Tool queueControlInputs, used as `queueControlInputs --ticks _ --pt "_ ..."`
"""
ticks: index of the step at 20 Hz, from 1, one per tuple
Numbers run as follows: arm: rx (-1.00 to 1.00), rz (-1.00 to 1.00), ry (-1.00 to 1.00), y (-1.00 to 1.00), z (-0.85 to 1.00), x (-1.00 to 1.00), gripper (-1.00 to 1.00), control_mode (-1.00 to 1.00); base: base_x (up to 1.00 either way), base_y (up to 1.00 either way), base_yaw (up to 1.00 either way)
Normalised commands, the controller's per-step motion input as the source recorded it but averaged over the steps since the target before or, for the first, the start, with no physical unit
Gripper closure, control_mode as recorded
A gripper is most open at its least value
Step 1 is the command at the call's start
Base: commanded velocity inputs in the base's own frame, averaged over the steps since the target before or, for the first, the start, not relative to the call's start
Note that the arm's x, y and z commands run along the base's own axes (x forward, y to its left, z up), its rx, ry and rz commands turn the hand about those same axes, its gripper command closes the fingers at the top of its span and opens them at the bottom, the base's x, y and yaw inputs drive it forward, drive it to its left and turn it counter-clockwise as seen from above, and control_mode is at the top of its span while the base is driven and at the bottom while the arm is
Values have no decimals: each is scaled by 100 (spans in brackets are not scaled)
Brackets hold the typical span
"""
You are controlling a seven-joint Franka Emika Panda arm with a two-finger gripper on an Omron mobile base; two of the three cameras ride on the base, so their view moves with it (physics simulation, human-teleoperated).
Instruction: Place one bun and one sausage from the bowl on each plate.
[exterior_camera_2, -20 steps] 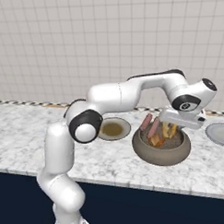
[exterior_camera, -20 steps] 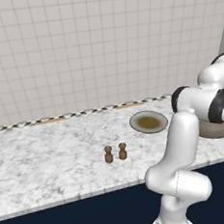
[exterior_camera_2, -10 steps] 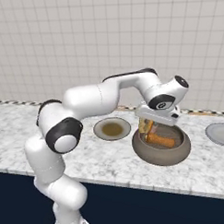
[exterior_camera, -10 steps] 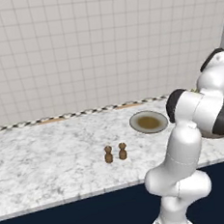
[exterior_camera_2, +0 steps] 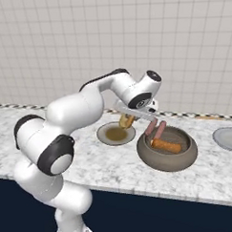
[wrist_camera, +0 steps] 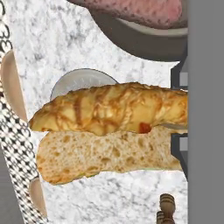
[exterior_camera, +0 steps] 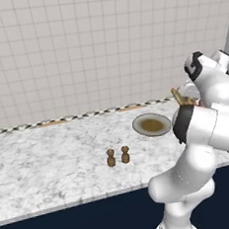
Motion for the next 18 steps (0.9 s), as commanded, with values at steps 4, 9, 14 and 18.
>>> queueControlInputs --ticks 4,9,14,18 --pt "-2 -5 18 95 -5 63 100 -100 0 0 0" --pt "-1 -6 27 50 -26 62 100 -100 0 0 0" --pt "-4 -4 26 27 -60 51 100 -100 0 0 0" --pt "-11 0 15 26 -69 52 100 -100 0 0 0"
